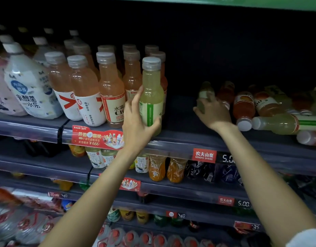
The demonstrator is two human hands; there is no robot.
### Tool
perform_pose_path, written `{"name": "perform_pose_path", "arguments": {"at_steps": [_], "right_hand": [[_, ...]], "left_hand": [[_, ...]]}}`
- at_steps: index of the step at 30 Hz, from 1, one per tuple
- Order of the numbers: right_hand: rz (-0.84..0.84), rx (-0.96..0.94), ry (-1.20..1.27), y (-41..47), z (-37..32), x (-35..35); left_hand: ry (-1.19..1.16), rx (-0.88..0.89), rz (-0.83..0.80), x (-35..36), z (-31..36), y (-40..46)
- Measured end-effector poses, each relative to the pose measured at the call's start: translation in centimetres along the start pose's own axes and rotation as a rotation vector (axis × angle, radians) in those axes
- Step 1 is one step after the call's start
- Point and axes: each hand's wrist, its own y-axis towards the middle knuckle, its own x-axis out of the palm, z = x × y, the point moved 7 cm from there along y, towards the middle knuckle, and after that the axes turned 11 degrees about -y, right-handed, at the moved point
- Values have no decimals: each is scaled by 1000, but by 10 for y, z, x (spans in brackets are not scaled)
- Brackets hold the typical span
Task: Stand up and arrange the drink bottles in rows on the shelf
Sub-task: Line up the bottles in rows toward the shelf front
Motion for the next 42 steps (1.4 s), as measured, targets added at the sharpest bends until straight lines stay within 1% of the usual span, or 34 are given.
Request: {"name": "perform_pose_path", "arguments": {"at_steps": [3, 5, 6, 7, 8, 11, 12, 14, 16, 17, 18, 21, 22, 23, 24, 26, 28, 30, 33, 35, 39, 42], "right_hand": [[136, -72, -147, -27, -19, -18], [245, -39, -129, -38, -26, -32], [260, -14, -127, -40, -27, -37], [228, 8, -139, -39, -28, -38], [153, 29, -140, -36, -28, -35], [-187, 101, -78, -28, -24, -16], [-244, 107, -80, -27, -22, -12], [-233, 110, -60, -26, -19, -12], [-160, 168, 16, -27, -11, -19], [-116, 216, 107, -27, -6, -21], [-78, 267, 254, -28, -1, -20], [57, 317, 903, -26, -3, -9], [96, 324, 1078, -24, -7, -4], [131, 321, 1192, -22, -10, 0], [161, 301, 1249, -18, -14, 1], [177, 232, 1250, -11, -23, 1], [140, 180, 1198, -6, -30, 2], [121, 181, 1117, -1, -31, 4], [124, 211, 881, 12, -32, 3], [104, 222, 825, 21, -37, 2], [100, 184, 881, 30, -49, 3], [52, 137, 960, 27, -58, 6]], "left_hand": [[10, 36, -4, -1, 2, 2], [0, 52, 1, -4, 2, 2], [-6, 56, 2, -6, 0, 3], [-10, 59, -1, -9, -2, 4], [-13, 61, -6, -11, -4, 6], [6, 22, -9, -18, -7, 10], [23, 7, -7, -19, -8, 11], [70, 12, -11, -19, -7, 11], [117, 25, -6, -19, -8, 8], [127, 22, -5, -18, -8, 7], [128, 12, -5, -18, -9, 7], [115, -15, -1, -17, -9, 6], [112, -13, -3, -17, -10, 6], [108, -13, -5, -18, -10, 6], [103, -17, -2, -18, -11, 6], [106, -24, 4, -18, -11, 6], [119, -20, 11, -18, -9, 5], [129, -14, 14, -18, -9, 5], [136, -15, 19, -18, -10, 5], [158, -5, 19, -18, -10, 4], [189, 11, 25, -19, -11, 4], [167, 8, 49, -19, -11, 2]]}}
